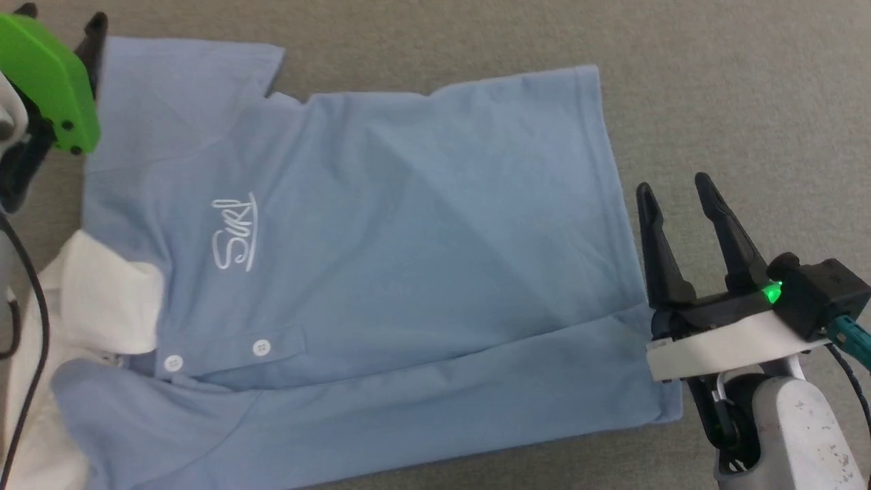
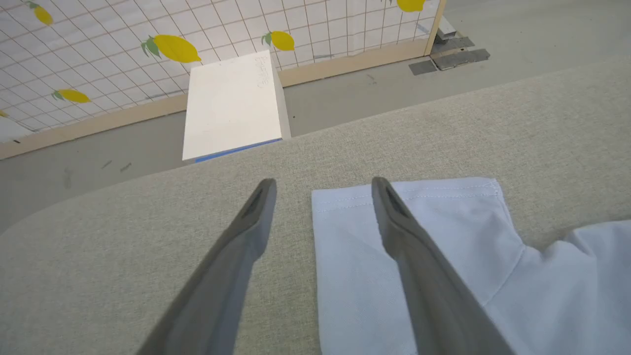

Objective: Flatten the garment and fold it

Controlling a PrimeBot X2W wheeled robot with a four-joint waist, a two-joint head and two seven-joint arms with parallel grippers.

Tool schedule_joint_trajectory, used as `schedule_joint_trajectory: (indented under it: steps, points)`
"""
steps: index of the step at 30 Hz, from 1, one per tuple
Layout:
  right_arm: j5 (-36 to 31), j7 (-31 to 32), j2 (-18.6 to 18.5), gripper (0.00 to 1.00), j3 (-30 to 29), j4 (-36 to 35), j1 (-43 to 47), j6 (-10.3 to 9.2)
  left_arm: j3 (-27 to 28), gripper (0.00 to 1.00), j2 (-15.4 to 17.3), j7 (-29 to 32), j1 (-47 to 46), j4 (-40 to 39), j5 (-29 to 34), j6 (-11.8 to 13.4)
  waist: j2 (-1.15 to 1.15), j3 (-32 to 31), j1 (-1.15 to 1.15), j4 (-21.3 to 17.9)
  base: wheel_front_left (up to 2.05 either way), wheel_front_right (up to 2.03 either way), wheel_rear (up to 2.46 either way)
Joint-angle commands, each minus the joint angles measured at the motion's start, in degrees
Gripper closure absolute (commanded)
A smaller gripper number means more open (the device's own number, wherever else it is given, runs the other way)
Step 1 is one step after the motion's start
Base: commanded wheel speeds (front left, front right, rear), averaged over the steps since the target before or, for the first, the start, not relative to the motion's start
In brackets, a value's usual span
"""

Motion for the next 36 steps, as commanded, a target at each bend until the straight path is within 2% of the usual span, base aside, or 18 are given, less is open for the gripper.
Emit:
schedule_joint_trajectory:
  steps: [1,4,13,18,19,20,21,23,29,33,36]
  points:
    - [0.18,-0.45,-0.02,0.00,0.45,-0.09,-1.24,-0.08,0.47,0.00,0.66,2.68,-1.87,0.38,-0.71,1.22,0.00,5.33,-0.01,-5.09,0.00,0.00,0.00]
    - [1.07,-0.76,-0.02,0.00,1.50,0.36,-2.18,-0.08,1.85,0.00,1.25,7.91,-3.97,0.38,-0.90,5.63,0.00,7.02,-0.01,-6.54,0.00,0.00,0.00]
    - [2.59,-2.21,-0.02,0.00,3.35,2.13,-3.60,-0.08,3.08,0.00,4.60,25.82,-3.38,-4.04,-2.02,14.83,0.00,9.65,-0.01,-8.97,0.00,0.00,0.00]
    - [2.86,-2.53,-0.02,0.00,3.72,2.94,-3.88,-0.08,3.39,0.00,7.80,31.43,-0.37,-7.79,-1.23,18.33,0.00,10.17,-0.01,-9.39,0.00,0.00,0.00]
    - [2.81,-2.48,-0.02,0.00,3.78,3.10,-3.92,-0.08,3.76,0.49,8.08,32.53,0.40,-8.59,-1.76,18.91,0.00,10.20,-0.01,-9.41,0.00,0.00,0.00]
    - [2.75,-2.44,-0.02,0.00,3.80,3.19,-3.98,-0.08,3.95,0.67,8.32,33.13,0.98,-9.39,-2.10,19.11,0.00,10.22,-0.01,-9.41,0.00,0.00,0.00]
    - [2.69,-2.41,-0.02,0.00,3.78,3.30,-4.13,-0.08,4.13,1.00,8.93,33.06,1.55,-10.44,-1.90,19.30,0.00,10.25,-0.01,-9.39,0.00,0.00,0.00]
    - [2.42,-2.27,-0.02,0.00,3.86,3.45,-4.51,-0.08,4.28,1.00,9.75,32.63,2.44,-11.75,-1.60,19.32,0.00,10.24,-0.01,-9.32,0.00,0.00,0.00]
    - [0.48,-1.69,-0.12,0.00,4.88,2.88,-9.11,-0.08,4.84,1.00,9.48,29.44,3.62,-13.46,-2.31,18.29,0.00,10.09,-0.01,-8.81,0.00,0.00,0.00]
    - [-1.15,0.40,-0.16,0.00,5.51,3.69,-17.26,-0.08,4.96,1.00,8.98,27.74,3.28,-13.16,-2.82,17.43,0.00,10.20,-0.01,-8.46,0.00,0.00,0.00]
    - [-1.22,4.60,-0.13,0.00,6.31,7.31,-24.89,-0.08,4.79,1.00,8.67,26.70,2.49,-12.74,-2.97,16.64,0.00,10.51,-0.01,-8.03,0.00,0.00,0.00]
